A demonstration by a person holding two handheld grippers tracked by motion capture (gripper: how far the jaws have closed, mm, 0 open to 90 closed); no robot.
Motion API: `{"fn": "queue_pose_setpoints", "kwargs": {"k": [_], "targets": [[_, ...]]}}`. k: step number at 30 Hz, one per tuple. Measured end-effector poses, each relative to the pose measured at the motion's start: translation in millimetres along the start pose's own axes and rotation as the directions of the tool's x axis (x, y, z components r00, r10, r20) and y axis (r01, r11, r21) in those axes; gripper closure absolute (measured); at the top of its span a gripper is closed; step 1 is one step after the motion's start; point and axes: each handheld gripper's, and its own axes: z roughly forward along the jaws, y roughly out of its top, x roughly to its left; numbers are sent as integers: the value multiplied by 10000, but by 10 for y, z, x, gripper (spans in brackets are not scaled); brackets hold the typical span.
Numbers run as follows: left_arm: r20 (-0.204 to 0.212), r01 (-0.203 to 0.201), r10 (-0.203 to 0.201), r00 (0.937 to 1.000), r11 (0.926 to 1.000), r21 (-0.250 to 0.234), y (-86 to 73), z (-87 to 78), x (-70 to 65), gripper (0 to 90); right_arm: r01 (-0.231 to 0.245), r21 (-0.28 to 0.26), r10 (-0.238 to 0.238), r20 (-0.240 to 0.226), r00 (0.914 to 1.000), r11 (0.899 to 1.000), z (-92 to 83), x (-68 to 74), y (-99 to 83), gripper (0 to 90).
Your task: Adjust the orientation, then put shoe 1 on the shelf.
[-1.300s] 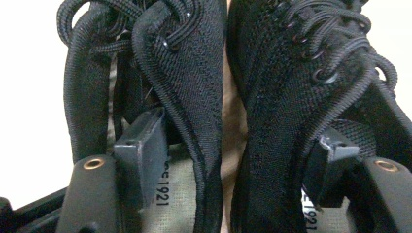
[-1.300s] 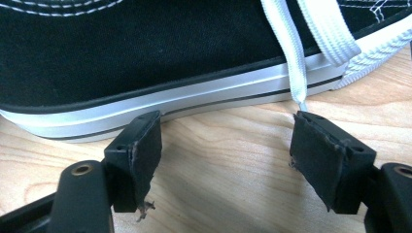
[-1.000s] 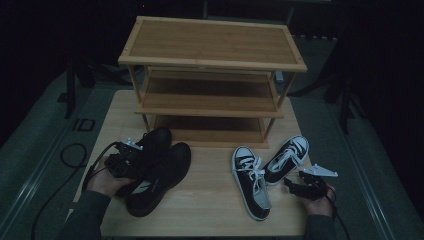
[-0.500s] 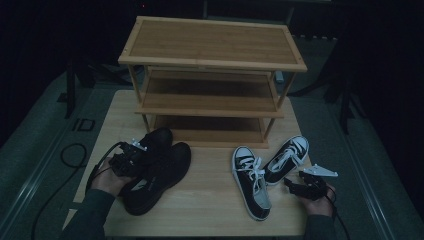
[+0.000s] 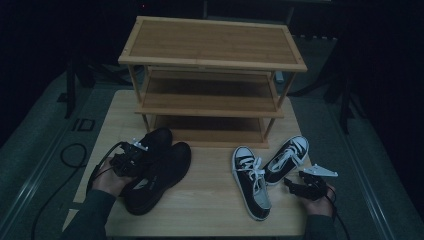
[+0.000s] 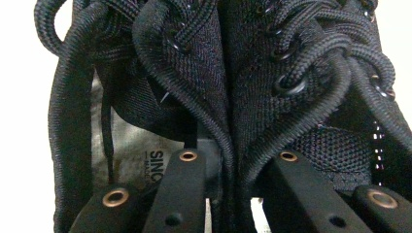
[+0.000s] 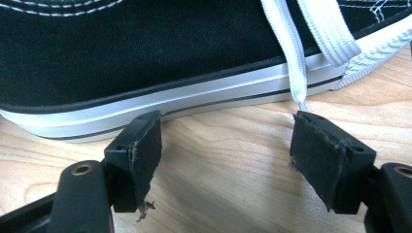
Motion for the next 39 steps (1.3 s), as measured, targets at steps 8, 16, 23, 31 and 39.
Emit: {"fn": "queue_pose_setpoints", "kwargs": {"k": [8,16,23,31,39], "targets": [[-146,-258,253,9996,9990,-355,49,-94,-85,847,-1,-1,1,1,10000,10000,0,0,0,268],[-252,-414,399,9989,9972,-618,99,-147,-169,862,3,0,-3,-3,10000,10000,0,-1,0,268],[-121,-686,678,9976,9939,-865,159,-237,-237,862,5,0,-5,-2,10000,10000,0,0,0,268],[-3,-860,864,9963,9908,-1044,255,-253,-306,862,8,-4,-8,-6,10000,10000,0,-1,0,268],[63,-975,991,9951,9872,-1265,363,-272,-355,862,9,-3,-9,-9,10000,10000,0,-2,0,268]]}}
